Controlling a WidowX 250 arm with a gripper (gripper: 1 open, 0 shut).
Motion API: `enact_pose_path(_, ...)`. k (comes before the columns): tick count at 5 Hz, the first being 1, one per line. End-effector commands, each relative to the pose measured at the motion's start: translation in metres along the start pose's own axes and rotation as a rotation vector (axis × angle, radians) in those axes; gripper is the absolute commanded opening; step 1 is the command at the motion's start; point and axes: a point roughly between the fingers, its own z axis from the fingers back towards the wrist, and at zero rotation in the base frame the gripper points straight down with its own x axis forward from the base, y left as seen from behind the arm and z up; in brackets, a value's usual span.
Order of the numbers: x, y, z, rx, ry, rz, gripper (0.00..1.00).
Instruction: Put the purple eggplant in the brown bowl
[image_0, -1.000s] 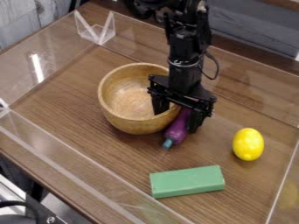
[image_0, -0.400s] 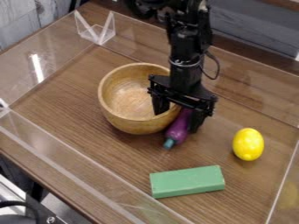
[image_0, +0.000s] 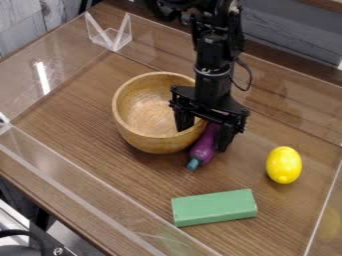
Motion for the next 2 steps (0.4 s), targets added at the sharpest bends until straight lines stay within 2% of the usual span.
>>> enact_pose_path(1, -0.0093, -0.0089, -0.0185, 0.01, 0.069, -0.026, 1.0)
enact_pose_path(2, -0.0097, -0.0098, -0.0187, 0.012, 0.074, -0.022, 1.0)
